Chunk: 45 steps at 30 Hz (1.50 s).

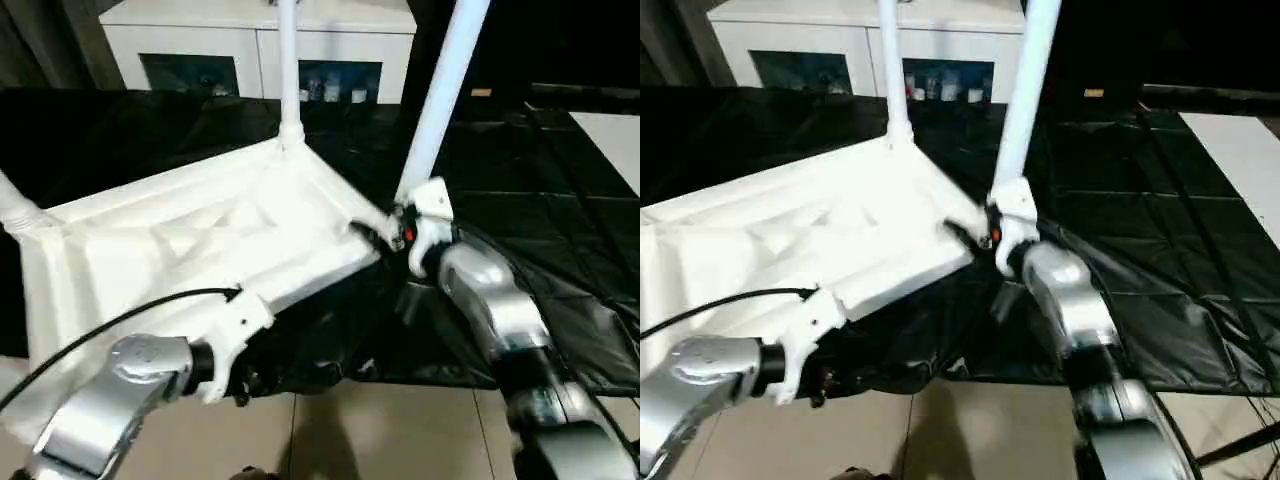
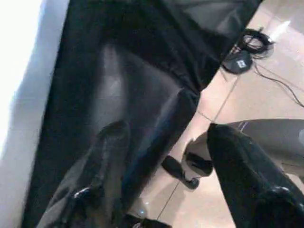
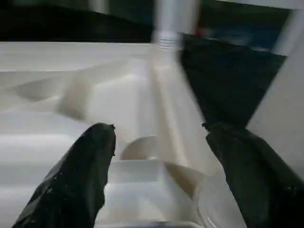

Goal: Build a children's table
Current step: Rotate leg to tighten, then rotate table base

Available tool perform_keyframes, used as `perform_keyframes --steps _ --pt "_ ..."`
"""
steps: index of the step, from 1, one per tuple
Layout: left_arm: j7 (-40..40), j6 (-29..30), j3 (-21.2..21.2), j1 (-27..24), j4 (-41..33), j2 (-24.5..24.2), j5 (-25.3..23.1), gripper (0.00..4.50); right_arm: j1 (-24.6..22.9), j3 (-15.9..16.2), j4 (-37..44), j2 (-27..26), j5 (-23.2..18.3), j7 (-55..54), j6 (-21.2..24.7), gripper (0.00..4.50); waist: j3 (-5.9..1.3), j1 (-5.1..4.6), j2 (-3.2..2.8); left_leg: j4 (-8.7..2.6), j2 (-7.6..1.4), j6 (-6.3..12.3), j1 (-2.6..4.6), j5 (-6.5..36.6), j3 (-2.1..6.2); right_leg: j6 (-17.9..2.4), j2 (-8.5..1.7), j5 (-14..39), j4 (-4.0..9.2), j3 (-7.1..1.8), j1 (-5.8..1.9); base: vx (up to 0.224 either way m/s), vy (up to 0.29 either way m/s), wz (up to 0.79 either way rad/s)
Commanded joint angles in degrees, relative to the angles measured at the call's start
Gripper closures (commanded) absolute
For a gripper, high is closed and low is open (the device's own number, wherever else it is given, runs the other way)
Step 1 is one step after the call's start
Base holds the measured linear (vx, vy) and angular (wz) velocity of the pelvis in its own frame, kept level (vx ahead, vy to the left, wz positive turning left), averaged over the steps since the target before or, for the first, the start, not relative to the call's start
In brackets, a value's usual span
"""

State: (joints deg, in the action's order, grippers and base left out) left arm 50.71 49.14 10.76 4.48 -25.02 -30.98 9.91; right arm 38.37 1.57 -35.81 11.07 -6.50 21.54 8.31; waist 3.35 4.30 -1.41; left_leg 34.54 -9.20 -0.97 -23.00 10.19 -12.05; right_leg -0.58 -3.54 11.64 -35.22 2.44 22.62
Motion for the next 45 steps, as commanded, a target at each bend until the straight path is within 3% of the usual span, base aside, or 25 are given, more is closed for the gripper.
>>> perform_keyframes --steps 1,6,8,11,17,18,24,26,27,29,32,38,39,40,41,43,44,45 --pt "-0.63 1.18 -0.95 -0.14 -1.45 -0.56 0.56 1.12 2.33 -3.18 -5.14 1.47 0.85 -5.20 -2.45 0.92 -3.45 -0.17 -0.06 -4.39 -4.06 -1.85 3.01 13.92 2.03 -10.70 -4.50 13.33 4.41 -2.94 -0.79 0.000 0.000 0.00" --pt "-0.31 0.44 -1.28 0.15 -1.47 -1.90 1.75 0.68 7.01 -5.18 -14.72 3.59 1.71 -12.30 -4.83 0.92 -3.74 0.34 0.17 -4.17 -3.80 -1.42 2.43 11.65 1.97 -10.35 -4.44 9.07 3.75 -2.83 -1.26 0.000 0.000 0.00" --pt "-0.18 0.39 -1.41 0.30 -1.76 -2.01 2.13 0.51 7.93 -5.36 -17.07 4.19 2.10 -13.37 -6.03 0.92 -3.86 0.51 0.23 -3.99 -3.85 -1.28 2.64 11.33 1.83 -10.33 -4.39 8.55 3.72 -2.84 -1.05 0.000 0.000 0.00" --pt "0.16 0.58 -1.81 0.54 -2.08 -2.24 3.02 0.24 9.53 -5.94 -21.12 5.06 2.96 -15.16 -8.02 0.92 -3.97 0.64 0.32 -3.86 -3.74 -0.77 2.29 9.55 1.87 -10.31 -4.19 6.81 3.36 -2.69 -1.47 0.000 0.000 0.00" --pt "2.57 -1.04 -0.70 1.25 -1.21 -4.77 3.92 0.10 11.88 -6.69 -27.45 7.78 3.16 -17.95 -10.51 0.92 -3.85 0.63 0.50 -3.76 -3.69 -1.05 2.42 11.64 1.79 -9.93 -4.20 9.05 3.54 -2.69 -1.30 0.000 0.000 0.00" --pt "4.16 -4.22 -0.09 2.91 1.26 -6.24 2.97 0.10 12.27 -6.92 -28.75 8.97 3.45 -18.39 -10.86 0.92 -3.95 0.64 0.90 -3.74 -3.64 -0.83 2.22 10.94 1.83 -9.81 -4.26 8.94 3.41 -2.64 -1.57 0.000 0.000 0.00" --pt "5.15 -12.75 0.15 10.06 12.32 -7.49 -0.06 0.10 12.92 -6.76 -30.94 10.14 4.17 -18.47 -12.32 0.92 -3.81 0.42 0.70 -3.73 -3.41 -1.58 2.26 12.74 1.87 -9.39 -4.18 11.97 3.70 -2.71 -1.25 0.000 0.000 0.00" --pt "5.87 -14.05 0.66 11.23 14.23 -8.46 -0.71 0.10 12.91 -6.56 -31.07 10.14 4.32 -18.08 -12.67 0.92 -3.92 0.22 0.77 -3.80 -3.62 -2.06 2.05 12.94 2.12 -9.61 -4.54 11.87 3.42 -2.69 -1.59 0.000 0.000 0.00" --pt "6.24 -16.28 0.94 12.51 16.12 -9.23 -1.50 0.10 12.40 -6.08 -30.34 9.68 4.48 -16.02 -13.25 0.92 -3.99 0.17 0.56 -3.69 -3.54 -1.81 1.98 12.50 2.08 -9.90 -4.46 10.84 3.40 -2.68 -1.55 0.000 0.000 0.00" --pt "6.04 -16.89 0.91 12.89 16.66 -9.24 -1.73 0.10 12.21 -5.92 -30.06 9.50 4.52 -15.27 -13.47 0.92 -4.14 -0.04 0.74 -3.55 -3.61 -1.14 1.62 10.61 2.08 -10.68 -4.54 7.95 2.99 -2.67 -1.93 0.000 0.000 0.00" --pt "3.61 -19.20 0.37 13.83 17.99 -7.81 -2.52 0.10 11.32 -4.91 -28.45 8.80 4.79 -12.53 -14.23 0.92 -4.23 0.01 0.54 -3.33 -3.68 -0.19 1.75 9.54 1.95 -12.06 -4.48 5.79 2.87 -2.62 -1.88 0.000 0.000 0.00" --pt "-2.45 -22.87 -2.45 13.24 17.93 -2.84 -1.46 0.10 6.73 -2.25 -19.76 6.08 3.52 -3.21 -15.20 0.92 -4.16 0.16 0.33 -3.43 -3.95 0.44 1.75 10.52 2.02 -12.73 -4.44 5.70 2.88 -2.58 -1.99 0.000 0.000 0.00" --pt "-3.30 -20.22 -5.60 10.68 13.83 -0.39 2.74 0.10 2.91 -0.78 -12.26 4.66 1.29 2.01 -13.25 0.92 -4.17 0.26 0.57 -3.45 -4.05 0.64 1.71 10.61 2.00 -12.84 -4.58 5.08 2.74 -2.66 -2.27 0.000 0.000 0.00" --pt "-2.82 -18.99 -6.70 9.46 11.95 0.17 4.87 0.10 1.56 -0.26 -9.66 4.28 0.77 3.13 -12.55 0.92 -4.17 0.41 0.74 -3.57 -4.33 0.91 1.54 10.14 2.25 -12.81 -4.92 4.65 2.75 -2.66 -2.36 0.000 0.000 0.00" --pt "-1.70 -17.65 -7.61 8.03 9.97 0.19 7.20 0.10 0.49 0.33 -7.69 4.06 0.67 3.56 -12.02 0.92 -4.19 0.44 0.46 -3.68 -4.26 1.24 1.59 9.82 2.32 -13.05 -4.74 5.02 2.74 -2.51 -2.16 0.000 0.000 0.00" --pt "0.15 -15.05 -8.87 5.59 7.12 -0.38 10.72 0.10 -0.92 1.11 -5.37 3.81 0.86 3.37 -11.41 0.92 -4.19 0.37 0.47 -3.65 -4.22 1.28 1.75 9.89 2.21 -13.55 -4.53 5.54 2.77 -2.53 -1.90 0.000 0.000 0.00" --pt "0.78 -14.21 -9.31 4.71 6.17 -0.61 11.97 0.10 -1.56 1.34 -4.34 3.65 0.96 3.12 -11.14 0.92 -4.03 0.38 0.12 -3.76 -4.15 1.08 1.78 10.52 2.23 -13.54 -4.43 6.72 2.93 -2.52 -1.72 0.000 0.000 0.00" --pt "3.51 -10.53 -11.71 -0.41 2.14 -2.72 17.47 0.10 -3.68 1.10 -0.94 2.92 0.92 1.34 -9.87 0.92 -3.85 0.45 -0.56 -3.91 -4.12 -0.35 2.15 13.09 2.20 -12.92 -4.22 9.02 3.03 -2.66 -1.39 0.000 0.000 0.00"
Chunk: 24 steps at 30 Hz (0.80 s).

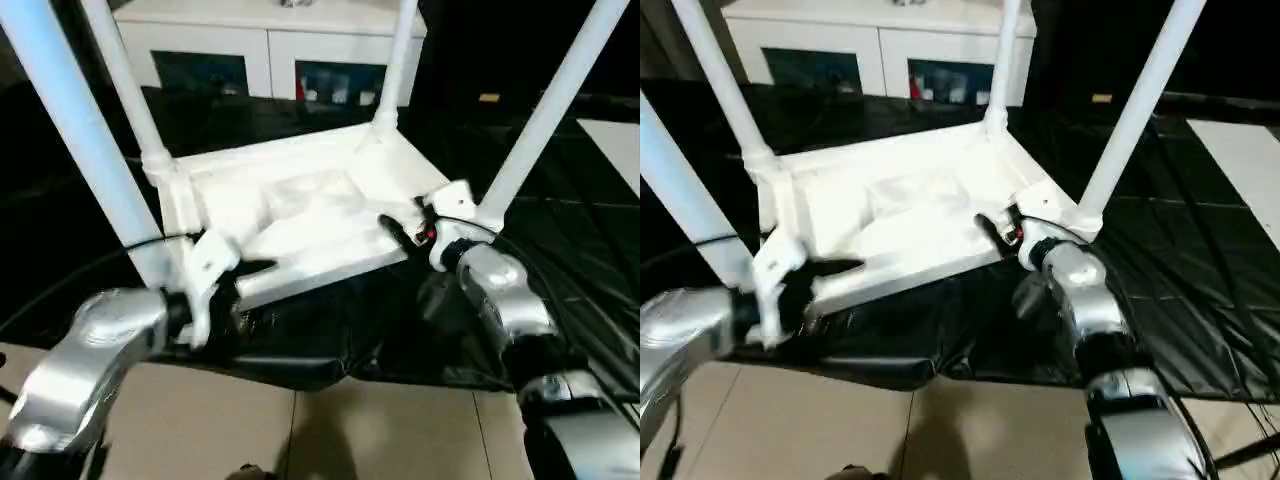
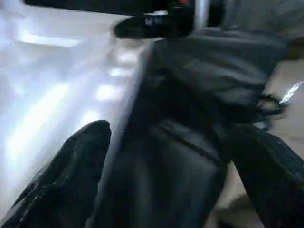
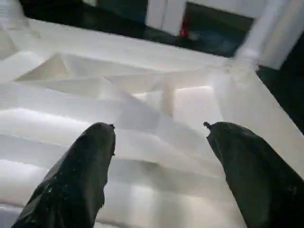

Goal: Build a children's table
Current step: Rotate table base

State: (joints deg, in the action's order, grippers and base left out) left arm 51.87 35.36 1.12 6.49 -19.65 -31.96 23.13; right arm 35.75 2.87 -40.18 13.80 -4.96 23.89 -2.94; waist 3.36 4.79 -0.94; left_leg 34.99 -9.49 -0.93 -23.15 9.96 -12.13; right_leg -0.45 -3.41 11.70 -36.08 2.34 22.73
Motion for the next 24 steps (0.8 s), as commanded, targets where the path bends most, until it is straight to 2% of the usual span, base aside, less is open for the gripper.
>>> perform_keyframes --steps 1,2,3,4,5,6,8,9,10,12,13,15,16,17,18,20,21,22,24 --pt "2.35 3.25 -2.08 -2.42 -3.23 -1.74 4.26 0.10 -1.06 -0.21 3.43 0.19 -0.62 -1.01 1.39 0.92 -3.80 -0.13 -0.75 -4.69 -3.90 -0.63 2.07 14.09 2.44 -12.67 -4.37 9.69 3.97 -2.51 -1.63 0.000 0.000 0.00" --pt "4.28 4.63 -3.82 -5.90 -5.28 -3.38 7.10 0.10 -2.26 -0.46 5.28 -0.16 -0.84 -1.75 2.15 0.92 -3.56 -0.30 -0.90 -4.90 -3.72 -1.50 2.41 16.96 2.41 -11.84 -4.05 12.89 4.26 -2.47 -1.26 0.000 0.000 0.00" --pt "5.90 6.00 -6.44 -9.67 -6.77 -4.93 9.77 0.10 -4.31 -0.79 8.25 -0.43 -1.14 -1.86 3.51 0.92 -3.54 -0.12 -1.13 -4.83 -3.70 -1.98 2.55 17.90 2.42 -11.53 -4.19 13.62 4.35 -2.61 -1.10 0.000 0.000 0.00" --pt "6.92 6.70 -7.91 -11.49 -7.43 -5.86 10.51 0.10 -5.76 -0.96 10.46 -0.43 -1.09 -1.88 4.81 0.92 -3.22 -0.25 -1.22 -5.28 -3.77 -2.51 2.43 20.43 2.56 -10.45 -4.13 16.44 4.70 -2.68 -0.95 0.000 0.000 0.00" --pt "8.07 6.85 -9.23 -12.94 -7.70 -6.72 10.90 0.10 -7.42 -1.08 12.09 -0.25 -0.90 -2.07 5.84 0.92 -3.23 -0.26 -1.10 -5.30 -3.73 -2.81 2.64 21.07 2.54 -9.87 -4.02 17.19 4.89 -2.71 -0.89 0.000 0.000 0.00" --pt "8.99 6.74 -10.68 -14.27 -7.51 -7.56 10.77 0.10 -8.53 -1.12 13.17 -0.14 -0.72 -2.27 6.52 0.92 -3.12 0.03 -1.18 -5.29 -3.72 -3.41 3.23 22.88 2.49 -9.02 -3.94 18.98 5.34 -2.93 -0.25 0.000 0.000 0.00" --pt "9.52 6.83 -12.39 -15.53 -7.23 -8.27 10.99 0.10 -9.62 -1.10 14.41 -0.02 -0.52 -2.55 7.48 0.92 -2.91 0.15 -1.23 -5.44 -3.77 -4.44 3.38 25.18 2.70 -8.38 -4.14 21.41 5.59 -3.01 -0.12 0.000 0.000 0.00" --pt "10.21 6.26 -13.86 -16.96 -6.82 -9.29 10.73 0.10 -10.48 -1.00 15.19 0.14 -0.26 -2.96 8.34 0.92 -2.89 0.12 -1.22 -5.56 -3.74 -4.61 3.17 25.22 2.85 -8.24 -4.17 21.54 5.49 -2.98 -0.29 0.000 0.000 0.00" --pt "11.05 5.88 -15.90 -19.01 -5.92 -10.60 10.32 0.10 -11.33 -0.87 15.61 0.34 0.15 -3.35 8.76 0.92 -2.75 -0.06 -1.47 -5.87 -3.78 -4.98 2.80 26.00 3.08 -7.76 -4.29 22.53 5.33 -2.93 -0.47 0.000 0.000 0.00" --pt "12.16 4.01 -20.58 -23.06 -3.38 -13.02 9.98 0.10 -12.73 -0.95 16.49 0.63 1.23 -5.14 10.56 0.92 -2.51 -0.38 -1.42 -5.92 -3.61 -5.29 2.73 27.49 3.28 -6.66 -4.51 25.84 5.86 -2.99 -0.25 0.000 0.000 0.00" --pt "12.16 4.01 -20.58 -23.06 -3.38 -13.02 9.98 0.10 -12.73 -0.95 16.49 0.63 1.23 -5.14 10.56 0.92 -2.46 -0.54 -1.40 -6.00 -3.55 -5.39 2.66 28.11 3.29 -6.37 -4.52 26.96 5.91 -2.96 -0.32 0.000 0.000 0.00" --pt "11.92 1.64 -24.28 -24.13 -0.65 -13.43 9.80 0.10 -13.51 -1.46 16.94 0.65 2.05 -7.11 12.55 0.92 -2.39 -0.56 -1.54 -5.89 -3.59 -5.76 3.31 30.21 3.44 -5.73 -4.69 29.61 6.41 -3.02 0.14 0.000 0.000 0.00" --pt "10.81 -0.26 -26.34 -23.07 1.20 -12.51 9.57 0.10 -13.95 -1.85 16.79 0.66 2.56 -8.53 13.95 0.92 -2.15 -0.58 -1.25 -5.74 -3.48 -5.76 3.66 31.59 3.50 -5.38 -4.68 31.49 6.90 -3.02 0.47 0.000 0.000 0.00" --pt "10.36 -0.85 -27.07 -22.55 1.81 -12.06 9.55 0.10 -14.14 -1.94 16.80 0.69 2.79 -9.04 14.61 0.92 -1.94 -0.56 -1.29 -5.77 -3.44 -5.85 3.85 32.43 3.54 -5.15 -4.68 32.82 7.13 -2.97 0.64 0.000 0.000 0.00" --pt "9.53 -1.74 -28.17 -21.61 2.57 -11.25 9.69 0.10 -14.45 -1.91 16.44 0.85 3.39 -9.89 15.52 0.92 -2.00 -0.53 -1.22 -5.89 -3.44 -6.28 4.21 33.43 3.78 -4.56 -4.75 34.01 7.21 -2.81 0.46 0.000 0.000 0.00" --pt "7.30 -3.57 -29.17 -19.97 2.71 -9.44 9.78 0.10 -15.11 -1.87 15.77 1.02 4.19 -11.13 16.96 0.92 -2.05 -0.42 -1.26 -6.32 -3.65 -6.56 4.21 33.82 3.96 -4.77 -4.74 32.24 7.06 -2.68 0.14 0.000 0.000 0.00" --pt "5.53 -4.73 -29.06 -18.92 2.46 -8.21 9.86 0.10 -15.20 -1.89 15.57 0.82 4.15 -11.42 17.55 0.92 -2.10 -0.43 -1.11 -6.42 -3.67 -6.64 4.37 34.04 3.87 -4.81 -4.62 31.43 7.13 -2.62 0.15 0.000 0.000 0.00" --pt "3.84 -5.37 -28.88 -17.96 2.23 -7.10 9.89 0.10 -15.21 -1.87 15.42 0.57 4.07 -11.57 17.89 0.92 -2.15 -0.39 -1.27 -6.49 -3.67 -6.83 4.50 34.60 3.84 -5.31 -4.54 29.62 7.00 -2.63 0.20 0.000 0.000 0.00" --pt "-1.11 -6.87 -27.53 -15.41 1.80 -4.09 8.84 0.10 -15.09 -1.50 15.24 -0.33 4.05 -12.02 18.24 0.92 -2.18 -0.57 -0.83 -6.57 -3.58 -6.89 4.27 34.94 4.01 -5.48 -4.68 28.91 6.81 -2.55 -0.15 0.000 0.000 0.00"
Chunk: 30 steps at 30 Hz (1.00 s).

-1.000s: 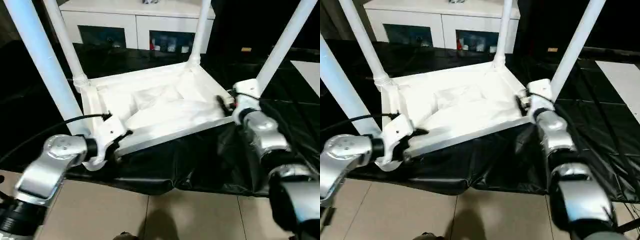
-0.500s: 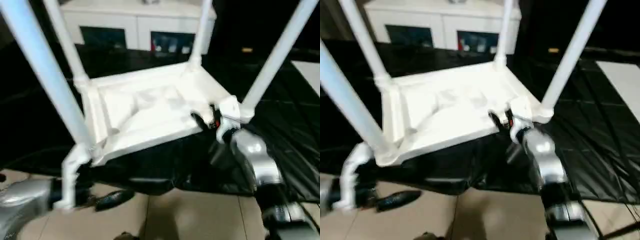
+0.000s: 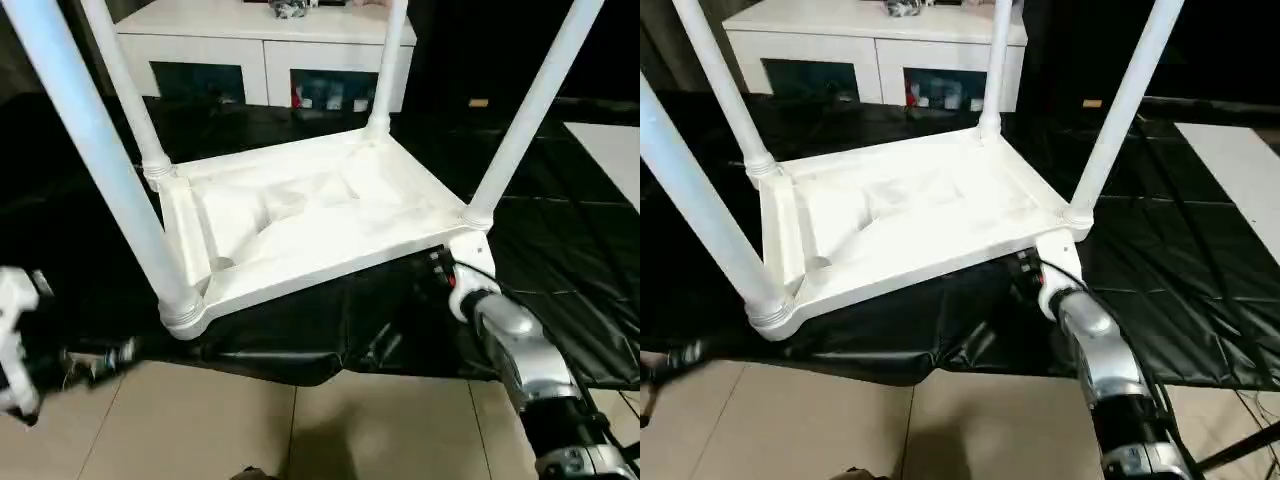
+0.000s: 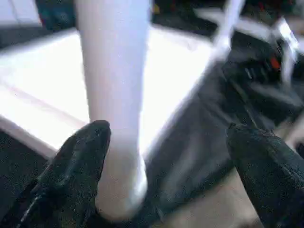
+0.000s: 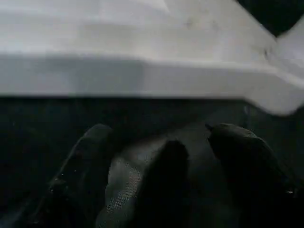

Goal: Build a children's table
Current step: Rotate table base

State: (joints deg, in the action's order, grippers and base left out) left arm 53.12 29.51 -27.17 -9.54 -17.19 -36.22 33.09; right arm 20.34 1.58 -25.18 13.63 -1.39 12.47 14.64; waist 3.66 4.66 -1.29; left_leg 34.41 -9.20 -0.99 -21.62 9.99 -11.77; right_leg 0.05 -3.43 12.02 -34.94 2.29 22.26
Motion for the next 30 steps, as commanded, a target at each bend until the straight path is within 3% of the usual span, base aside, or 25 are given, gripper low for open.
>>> perform_keyframes --steps 1,2,4,5,6,8,10,13,15,17,19,20,21,22,23,24,25,26,27,28,29,30 --pt "-4.24 -1.64 1.71 1.58 -0.60 1.32 -2.05 0.10 0.49 0.00 0.15 -0.55 0.47 -0.70 0.73 0.92 -2.46 -0.49 -0.56 -6.05 -3.85 -6.83 2.63 34.90 3.63 -5.82 -4.66 28.78 5.73 -2.53 0.31 0.000 0.000 0.00" --pt "-6.82 -2.02 3.28 2.97 -0.60 3.03 -3.27 0.10 0.78 0.36 -0.04 -1.13 0.49 -0.79 0.70 0.92 -2.40 -0.65 -0.14 -6.00 -3.81 -6.70 2.56 34.66 3.62 -5.52 -4.81 29.44 5.87 -2.55 0.24 0.000 0.000 0.00" --pt "-8.30 -2.74 4.51 4.01 -0.33 4.40 -4.35 0.10 0.94 0.67 0.11 -1.64 0.63 -0.98 1.00 0.92 -2.30 -0.62 -0.23 -5.85 -3.71 -6.74 2.98 35.50 3.71 -4.67 -4.95 32.15 6.30 -2.46 0.48 0.000 0.000 0.00" --pt "-8.40 -2.81 4.62 4.10 -0.30 4.52 -4.44 0.10 0.95 0.70 0.13 -1.70 0.65 -1.00 1.03 0.92 -2.28 -0.65 0.15 -5.73 -3.66 -6.61 3.07 35.61 3.66 -4.42 -4.99 33.09 6.53 -2.46 0.58 0.000 0.000 0.00" --pt "-11.18 -3.28 6.74 5.64 -0.14 6.32 -6.98 0.10 0.99 1.17 0.77 -2.48 0.84 -1.28 1.53 0.92 -2.14 -0.66 0.14 -5.76 -3.67 -6.58 3.25 36.18 3.81 -3.82 -4.91 34.61 6.74 -2.26 0.62 0.000 0.000 0.00" --pt "-11.73 -2.30 8.42 6.83 -1.11 8.19 -5.91 0.10 1.04 1.72 1.08 -3.20 0.82 -1.17 1.68 0.92 -2.21 -0.49 0.15 -5.48 -3.62 -6.76 4.15 37.69 3.81 -3.66 -4.83 34.95 7.09 -2.09 1.11 0.000 0.000 0.00" --pt "-13.45 -2.20 10.35 8.06 -1.50 9.51 -6.70 0.10 1.04 2.07 1.16 -3.53 0.91 -1.10 1.68 0.92 -2.20 -0.37 0.09 -5.79 -3.70 -6.90 3.88 38.50 4.00 -3.85 -4.75 33.94 7.12 -1.85 0.82 0.000 0.000 0.00" --pt "-16.41 -1.47 13.37 9.67 -1.38 10.24 -9.04 0.10 1.14 2.25 1.20 -4.13 1.17 -1.24 1.73 0.92 -2.08 -0.28 -0.06 -6.36 -3.76 -7.74 4.14 41.94 4.07 -3.52 -4.18 32.64 7.00 -1.40 1.03 0.000 0.000 0.00" --pt "-18.95 -0.89 14.88 11.09 -0.30 10.55 -11.46 0.10 1.29 2.47 0.93 -4.51 1.18 -1.16 1.45 0.92 -2.10 -0.52 -0.31 -6.82 -3.73 -8.12 3.77 43.44 4.24 -3.24 -4.07 32.58 6.74 -0.95 0.47 0.000 0.000 0.00" --pt "-18.21 0.56 16.82 11.78 -0.78 10.54 -11.26 0.10 1.79 2.85 -0.31 -4.86 1.09 -0.77 1.78 0.92 -2.08 -0.87 -0.58 -7.97 -3.90 -8.46 3.21 46.11 4.20 -3.20 -3.45 31.00 6.14 -0.01 -0.37 0.000 0.000 0.00" --pt "-16.83 1.37 17.85 11.84 -1.83 10.33 -10.40 0.10 2.52 3.35 -1.91 -5.12 1.46 -0.59 2.34 0.92 -1.86 -0.83 -0.98 -10.12 -4.32 -8.54 1.90 49.00 3.28 -4.00 -2.25 28.44 4.05 0.99 -1.29 -0.029 0.005 -0.05" --pt "-15.33 2.56 18.87 11.97 -3.09 9.90 -8.54 0.10 4.02 4.28 -4.94 -5.43 2.43 -0.60 2.08 0.92 -1.79 -0.17 -1.22 -13.14 -4.96 -8.49 -0.52 51.70 1.63 -4.64 -0.76 24.17 -1.05 1.85 -3.29 -0.059 0.011 -0.10" --pt "-14.95 2.86 19.17 11.95 -3.47 9.75 -8.04 0.10 4.45 4.31 -5.81 -5.56 2.55 -0.74 1.77 0.92 -1.91 1.60 -1.54 -15.34 -5.46 -8.29 -3.33 52.81 0.08 -4.57 -0.29 21.09 -6.98 1.96 -5.32 -0.102 -0.026 0.05" --pt "-13.50 3.92 20.20 11.89 -4.76 9.15 -6.43 0.10 6.59 3.86 -9.86 -6.36 2.51 -1.46 0.50 0.92 -2.66 3.50 1.11 -14.04 -4.49 -6.33 -2.79 44.07 -3.31 -3.26 -0.45 21.59 -8.04 -0.75 -4.40 -0.003 -0.132 0.21" --pt "-12.96 4.27 20.58 11.91 -5.13 8.84 -5.88 0.10 7.58 3.55 -11.66 -6.83 2.40 -1.86 -0.01 0.92 -2.53 2.83 2.75 -8.46 -3.33 -7.29 1.97 36.87 -2.86 -1.34 -3.03 37.74 -1.58 -3.09 1.03 -0.003 -0.132 0.21" --pt "-12.43 4.62 20.90 11.99 -5.44 8.63 -5.33 0.10 8.86 3.26 -13.92 -7.35 2.32 -2.23 -0.43 0.92 -2.91 2.58 3.10 4.82 1.28 -0.52 0.43 4.66 5.89 -1.60 -9.75 53.12 7.55 -9.65 0.05 0.110 -0.139 0.08" --pt "-12.16 4.92 21.24 12.26 -5.64 8.58 -4.97 0.10 10.52 2.86 -16.70 -8.03 2.15 -2.46 -1.34 0.92 -3.01 3.26 3.58 2.93 0.89 -0.91 -1.51 2.67 6.13 -2.27 -9.14 46.07 6.21 -8.95 -2.70 0.051 -0.046 -0.04" --pt "-11.92 5.25 21.59 12.58 -5.87 8.61 -4.64 0.10 12.37 2.46 -19.77 -8.68 2.03 -2.77 -2.37 0.92 -3.36 3.68 2.57 -1.31 -1.97 -3.15 0.54 4.06 5.28 -6.01 -4.96 26.60 2.72 -5.63 -0.70 0.051 -0.046 -0.04" --pt "-11.49 5.89 22.16 12.96 -6.28 8.53 -4.30 0.10 14.66 2.03 -23.05 -9.46 1.85 -2.95 -3.62 0.92 -3.36 2.27 1.73 -2.92 -3.48 -5.19 4.14 15.80 4.55 -8.91 -1.58 16.08 1.47 -3.66 2.39 -0.084 -0.062 0.21" --pt "-11.15 6.27 22.50 13.23 -6.44 8.44 -4.12 0.10 16.14 1.77 -25.11 -9.98 1.74 -3.09 -4.45 0.92 -2.95 1.15 1.56 -3.56 -3.42 -6.08 3.05 20.68 4.60 -10.44 -1.42 14.21 0.82 -3.44 1.83 -0.099 -0.048 0.16" --pt "-10.37 6.96 23.33 13.33 -7.11 8.16 -3.62 0.10 17.87 1.45 -27.08 -10.64 1.48 -3.13 -5.09 0.92 -2.98 0.33 1.95 -4.27 -3.37 -6.62 2.14 26.42 4.49 -11.20 -2.24 15.70 1.33 -2.99 0.57 -0.099 -0.048 0.16" --pt "-9.82 7.35 23.87 13.38 -7.47 7.96 -3.32 0.10 18.91 1.25 -28.19 -11.06 1.31 -3.15 -5.43 0.92 -2.96 0.02 2.23 -4.28 -3.16 -6.49 1.58 26.47 4.51 -11.08 -2.72 16.29 1.38 -3.11 0.09 0.000 0.000 0.00"
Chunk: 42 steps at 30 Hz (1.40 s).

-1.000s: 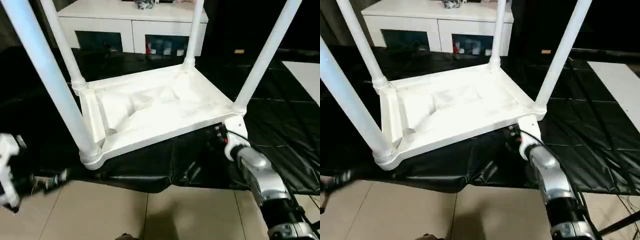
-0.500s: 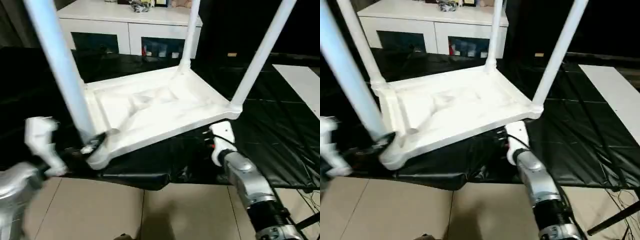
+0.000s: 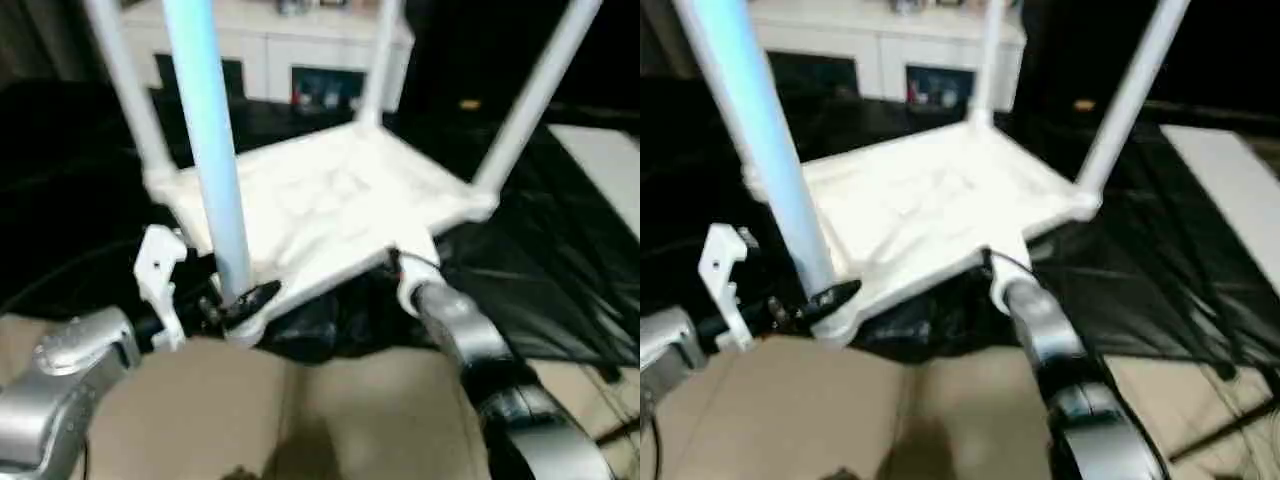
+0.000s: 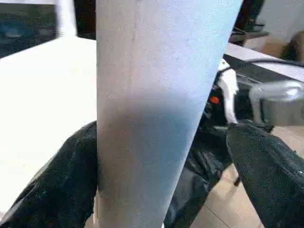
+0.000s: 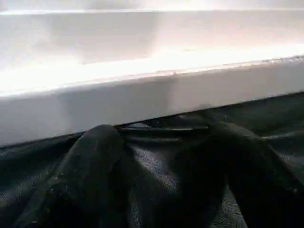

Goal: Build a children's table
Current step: Rotate table base

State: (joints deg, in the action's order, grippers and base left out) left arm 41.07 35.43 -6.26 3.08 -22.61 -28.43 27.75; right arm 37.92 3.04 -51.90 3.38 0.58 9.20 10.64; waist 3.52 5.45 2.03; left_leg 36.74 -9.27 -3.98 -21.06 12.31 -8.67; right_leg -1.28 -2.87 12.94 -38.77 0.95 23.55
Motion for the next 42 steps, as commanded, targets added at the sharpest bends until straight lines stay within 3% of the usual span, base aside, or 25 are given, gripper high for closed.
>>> perform_keyframes --steps 1,3,8,9,11,13,14,15,16,18,19,22,23,24,25,26,28,29,31,32,34,35,37,39,42 --pt "2.47 1.61 3.58 0.98 -2.25 0.04 1.89 0.10 2.19 -0.29 -2.27 -1.16 -0.76 0.19 -1.58 0.92 -2.62 -1.08 -0.48 -6.60 -3.03 -3.35 0.81 24.79 1.18 -8.76 -3.94 18.91 6.16 -1.99 -1.15 0.000 0.000 0.00" --pt "1.70 2.19 6.10 3.48 -2.03 0.77 1.03 0.10 5.12 -0.61 -5.68 -2.38 -1.18 1.25 -2.99 0.92 -2.64 -1.08 -0.21 -6.44 -2.88 -3.37 0.93 24.10 1.10 -6.43 -4.73 24.97 6.98 -2.37 -1.02 0.000 0.000 0.00" --pt "-0.30 1.42 11.82 9.71 1.64 4.85 -2.07 0.10 8.65 -0.59 -11.32 -3.45 -0.32 2.78 -6.67 0.92 -2.97 -1.35 0.17 -6.82 -3.09 -3.23 0.25 17.98 0.81 -7.12 -4.71 18.21 6.68 -2.24 -1.85 0.000 0.000 0.00" --pt "-0.69 -0.30 14.48 12.53 5.06 7.07 -4.61 0.10 9.79 -1.18 -13.30 -3.65 -0.15 2.26 -8.11 0.92 -3.04 -1.53 0.99 -6.72 -3.09 -2.82 0.34 17.65 0.62 -7.11 -4.66 18.81 6.97 -2.12 -1.86 0.000 0.000 0.00" --pt "-1.30 -2.77 16.63 15.17 9.34 9.09 -7.52 0.10 10.20 -1.69 -13.93 -3.88 -0.23 1.13 -8.53 0.92 -3.01 -1.59 0.64 -6.73 -3.13 -2.62 0.51 17.69 0.51 -7.03 -4.81 19.49 7.30 -2.24 -1.57 0.000 0.000 0.00" --pt "-2.57 -5.58 18.23 18.58 14.89 11.19 -10.51 0.10 10.68 -2.08 -14.22 -4.10 -0.48 0.40 -8.70 0.92 -3.19 -1.97 0.12 -6.80 -3.08 -2.75 -0.04 15.36 0.62 -7.27 -4.76 15.99 6.90 -2.18 -2.14 0.000 0.000 0.00" --pt "-3.28 -6.71 18.81 20.28 17.55 12.20 -11.60 0.10 10.83 -1.95 -14.50 -4.07 -0.29 0.43 -9.14 0.92 -3.43 -1.95 -0.23 -6.56 -3.03 -2.89 0.21 14.17 0.44 -7.61 -4.68 13.22 6.59 -2.17 -2.13 0.000 0.000 0.00" --pt "-4.00 -8.17 19.41 21.86 20.02 13.14 -12.85 0.10 10.80 -1.84 -14.54 -3.96 -0.12 0.39 -9.49 0.92 -3.44 -2.15 0.19 -6.52 -3.02 -2.60 0.29 14.06 0.24 -7.85 -4.52 12.34 6.75 -2.12 -2.01 0.000 0.000 0.00" --pt "-4.65 -9.51 19.95 23.46 22.45 13.98 -14.04 0.10 10.78 -1.88 -14.56 -3.73 -0.02 0.09 -9.71 0.92 -3.66 -2.04 -0.31 -6.28 -2.97 -2.36 0.22 12.93 0.19 -8.58 -4.66 10.32 6.43 -2.16 -2.33 0.000 0.000 0.00" --pt "-5.19 -10.51 20.41 24.70 24.32 14.54 -14.79 0.10 10.93 -2.03 -14.97 -3.53 0.05 -0.11 -10.11 0.92 -3.94 -2.13 0.26 -6.07 -2.96 -1.49 -0.04 10.09 0.02 -9.75 -4.70 6.31 6.05 -2.16 -2.77 0.000 0.000 0.00" --pt "-6.21 -12.45 20.75 27.17 28.16 15.81 -15.96 0.10 10.94 -2.49 -15.47 -2.76 -0.04 -0.09 -10.78 0.92 -4.08 -2.17 -0.45 -5.80 -2.87 -1.06 0.18 7.89 -0.25 -10.72 -4.45 2.29 6.02 -2.05 -2.55 0.000 0.000 0.00" --pt "-8.39 -16.86 20.56 31.11 35.27 18.04 -18.38 0.10 10.25 -3.00 -15.70 -1.20 0.04 0.74 -12.27 0.92 -4.32 -2.04 -0.81 -5.35 -2.69 0.86 0.16 4.50 -0.53 -13.72 -4.18 -5.65 5.46 -1.85 -3.07 0.000 0.000 0.00" --pt "-9.15 -18.21 20.36 31.86 36.82 18.58 -18.95 0.10 10.02 -3.07 -15.55 -0.85 0.07 0.84 -12.51 0.92 -4.23 -2.02 -1.45 -5.32 -2.64 1.56 0.23 5.08 -0.59 -14.55 -4.10 -6.09 5.75 -1.75 -3.05 0.000 0.000 0.00" --pt "-9.73 -19.28 20.22 32.41 37.98 18.99 -19.38 0.10 9.85 -3.14 -15.44 -0.59 0.09 0.89 -12.67 0.92 -4.36 -1.98 -1.26 -5.27 -2.76 1.90 0.27 5.23 -0.56 -14.98 -4.26 -6.16 5.60 -1.77 -3.31 0.000 0.000 0.00" --pt "-10.68 -21.20 19.60 33.36 40.12 19.98 -19.61 0.10 9.43 -3.36 -15.09 0.01 0.08 0.76 -12.92 0.92 -4.42 -1.80 -1.90 -5.20 -2.91 2.54 0.03 4.75 -0.43 -15.79 -4.64 -6.40 5.33 -1.82 -3.53 0.000 0.000 0.00" --pt "-11.06 -22.67 19.30 33.96 41.45 20.54 -19.74 0.10 9.13 -3.51 -14.83 0.47 0.06 0.70 -13.11 0.92 -4.24 -2.00 -1.83 -5.19 -2.78 3.05 -0.01 5.26 -0.60 -15.80 -4.50 -4.98 5.92 -1.78 -3.45 0.000 0.000 0.00" --pt "-11.04 -27.41 19.27 35.18 44.21 21.11 -20.69 0.10 7.80 -4.73 -12.84 3.09 -0.40 -0.34 -14.31 0.92 -4.26 -1.89 -3.02 -5.18 -2.98 2.81 0.19 6.24 -0.44 -16.24 -4.56 -3.88 5.92 -1.74 -3.42 0.000 0.000 0.00" --pt "-10.05 -28.11 19.33 35.03 44.00 20.90 -20.48 0.10 7.40 -5.34 -11.94 4.02 -0.83 -0.20 -14.54 0.92 -4.29 -1.97 -3.02 -5.19 -3.05 2.59 0.23 7.01 -0.49 -16.12 -4.53 -3.39 6.03 -1.65 -3.55 0.000 0.000 0.00" --pt "-7.27 -27.51 18.92 34.36 42.92 20.25 -19.05 0.10 6.66 -6.31 -9.93 5.79 -1.66 0.90 -14.79 0.92 -4.36 -1.76 -2.74 -5.10 -3.07 3.40 0.31 6.40 -0.70 -16.45 -4.50 -3.99 6.04 -1.59 -3.56 0.000 0.000 0.00" --pt "-5.05 -26.96 18.93 33.66 41.73 19.40 -18.22 0.10 5.96 -6.47 -8.11 6.83 -1.90 2.01 -14.93 0.92 -4.38 -1.83 -3.69 -4.92 -2.94 3.84 0.23 6.10 -0.75 -16.67 -4.47 -3.92 6.04 -1.50 -3.48 0.000 0.000 0.00" --pt "-0.51 -24.57 19.12 31.93 38.56 17.00 -16.40 0.10 3.69 -5.91 -2.27 8.99 -1.82 5.68 -14.31 0.92 -4.44 -1.77 -3.61 -4.81 -2.97 4.86 -0.14 5.20 -0.76 -16.50 -4.53 -4.41 5.99 -1.44 -3.89 0.000 0.000 0.00" --pt "0.28 -23.95 19.07 31.52 37.73 16.40 -15.99 0.10 3.05 -5.60 -0.54 9.51 -1.67 6.60 -13.98 0.92 -4.42 -2.05 -4.33 -4.75 -3.04 5.31 -0.33 4.53 -0.73 -16.44 -4.52 -4.78 5.99 -1.31 -3.85 0.000 0.000 0.00" --pt "-0.50 -22.58 16.54 30.49 36.65 15.84 -14.14 0.10 0.32 -4.98 6.60 11.45 -1.55 8.93 -11.98 0.92 -4.43 -2.44 -4.97 -4.61 -3.00 5.64 -0.06 5.07 -0.85 -16.70 -4.14 -4.30 6.25 -1.02 -3.56 0.000 0.000 0.00" --pt "-2.60 -23.97 15.25 29.52 36.56 16.12 -14.29 0.10 -1.39 -5.27 10.11 12.00 -1.77 8.57 -10.90 0.92 -4.45 -2.64 -4.50 -4.55 -2.80 6.28 -0.56 4.16 -0.76 -16.67 -4.15 -4.13 6.22 -0.97 -4.11 0.000 0.000 0.00" --pt "-9.44 -20.57 12.86 25.24 33.28 16.07 -15.35 0.10 -6.12 -6.69 19.58 12.52 -3.18 7.24 -5.56 0.92 -4.13 -2.63 -4.37 -4.83 -3.16 6.05 -0.61 5.64 -0.70 -14.59 -4.41 3.77 6.89 -0.91 -3.76 0.000 0.000 0.00"
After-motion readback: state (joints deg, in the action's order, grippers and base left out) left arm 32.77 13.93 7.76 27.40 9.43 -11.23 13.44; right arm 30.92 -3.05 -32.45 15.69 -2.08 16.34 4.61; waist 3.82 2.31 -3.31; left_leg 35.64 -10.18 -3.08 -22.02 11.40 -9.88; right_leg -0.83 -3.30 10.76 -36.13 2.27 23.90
